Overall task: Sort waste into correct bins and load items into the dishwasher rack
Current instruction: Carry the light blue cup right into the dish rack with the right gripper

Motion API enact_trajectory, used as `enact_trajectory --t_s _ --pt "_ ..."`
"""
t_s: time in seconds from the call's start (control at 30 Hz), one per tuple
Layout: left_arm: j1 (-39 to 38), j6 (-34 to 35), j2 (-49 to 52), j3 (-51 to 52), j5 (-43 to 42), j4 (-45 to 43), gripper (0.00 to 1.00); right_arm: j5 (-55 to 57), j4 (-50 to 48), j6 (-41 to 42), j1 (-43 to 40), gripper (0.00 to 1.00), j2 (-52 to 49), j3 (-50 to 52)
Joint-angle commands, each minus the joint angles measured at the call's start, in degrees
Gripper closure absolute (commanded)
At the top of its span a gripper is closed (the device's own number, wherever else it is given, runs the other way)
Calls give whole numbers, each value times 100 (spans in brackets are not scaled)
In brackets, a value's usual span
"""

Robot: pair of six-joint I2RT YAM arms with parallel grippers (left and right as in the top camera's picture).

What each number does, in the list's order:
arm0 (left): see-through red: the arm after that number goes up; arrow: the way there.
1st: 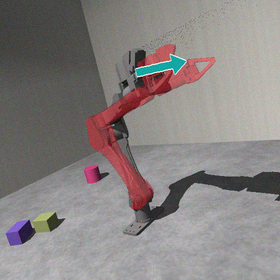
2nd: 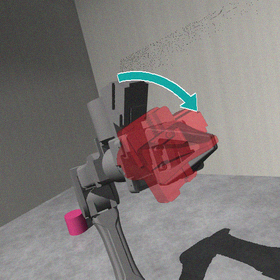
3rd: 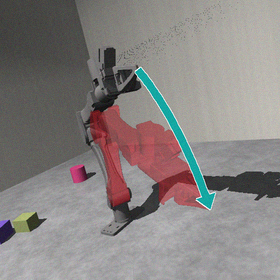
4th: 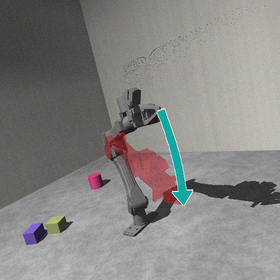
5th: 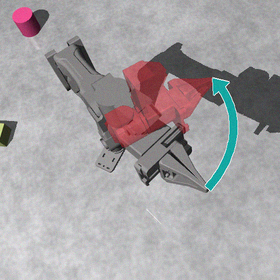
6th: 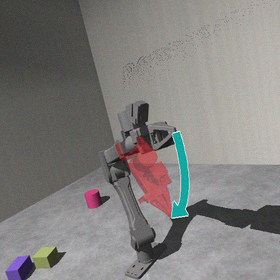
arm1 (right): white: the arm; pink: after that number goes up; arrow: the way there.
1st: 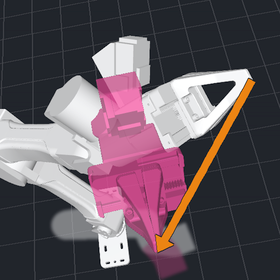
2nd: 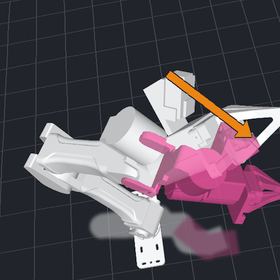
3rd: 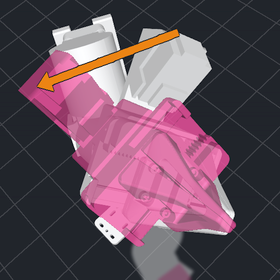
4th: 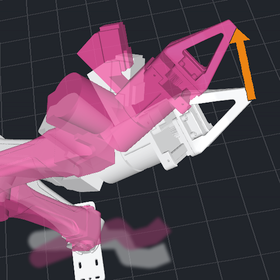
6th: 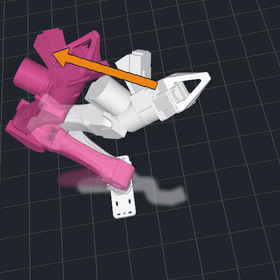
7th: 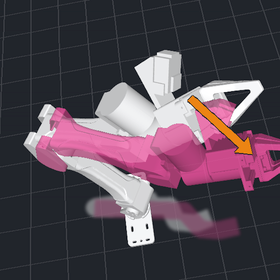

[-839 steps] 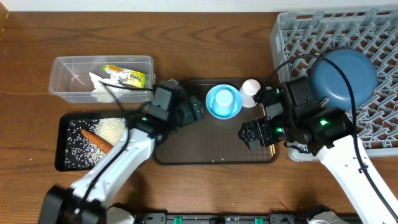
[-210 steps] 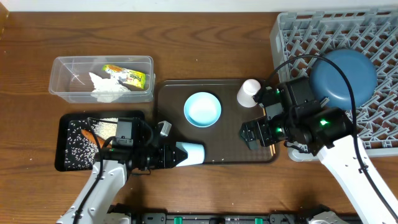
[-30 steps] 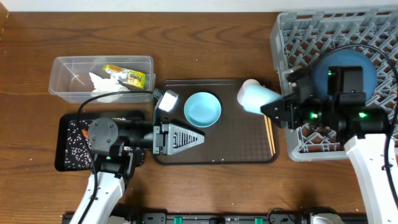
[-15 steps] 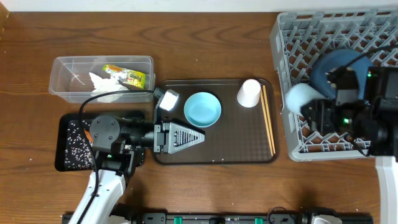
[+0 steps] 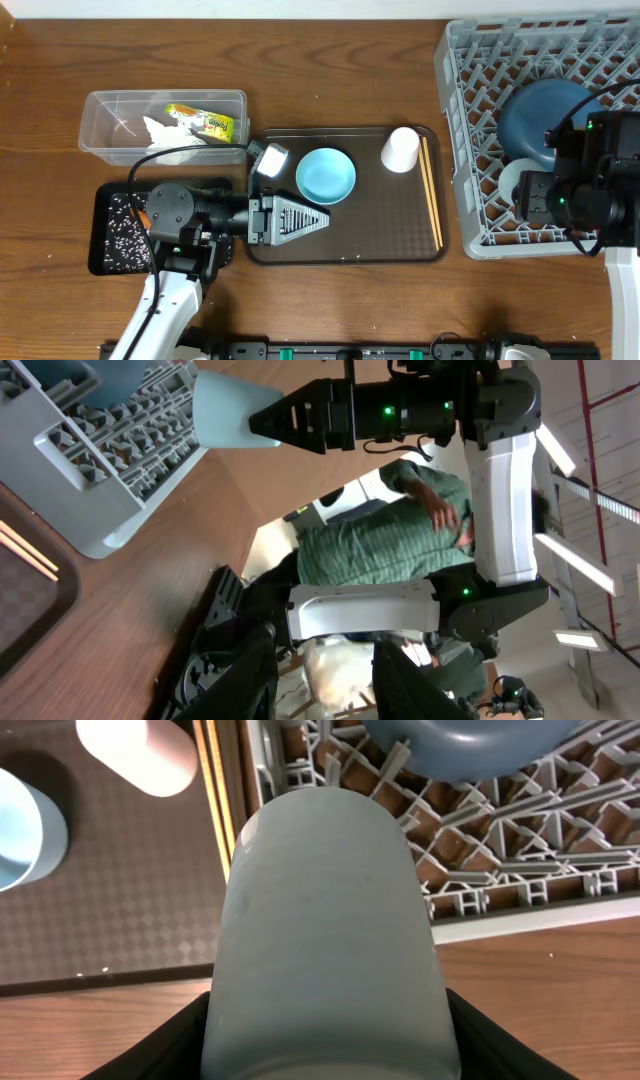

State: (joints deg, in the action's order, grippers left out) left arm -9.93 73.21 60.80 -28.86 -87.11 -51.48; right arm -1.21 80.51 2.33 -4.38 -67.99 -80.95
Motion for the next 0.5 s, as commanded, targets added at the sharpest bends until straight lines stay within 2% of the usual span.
enact_trajectory --t_s 0.0,0.3,0.47 --pt "-7 -160 31 -26 -94 -46 65 146 13 81 -59 65 -28 -74" --pt "-7 -337 31 -26 -94 -46 64 144 175 39 -59 65 -28 -74" --pt "-7 -334 31 -26 -94 -46 50 144 177 39 -59 66 -28 -74"
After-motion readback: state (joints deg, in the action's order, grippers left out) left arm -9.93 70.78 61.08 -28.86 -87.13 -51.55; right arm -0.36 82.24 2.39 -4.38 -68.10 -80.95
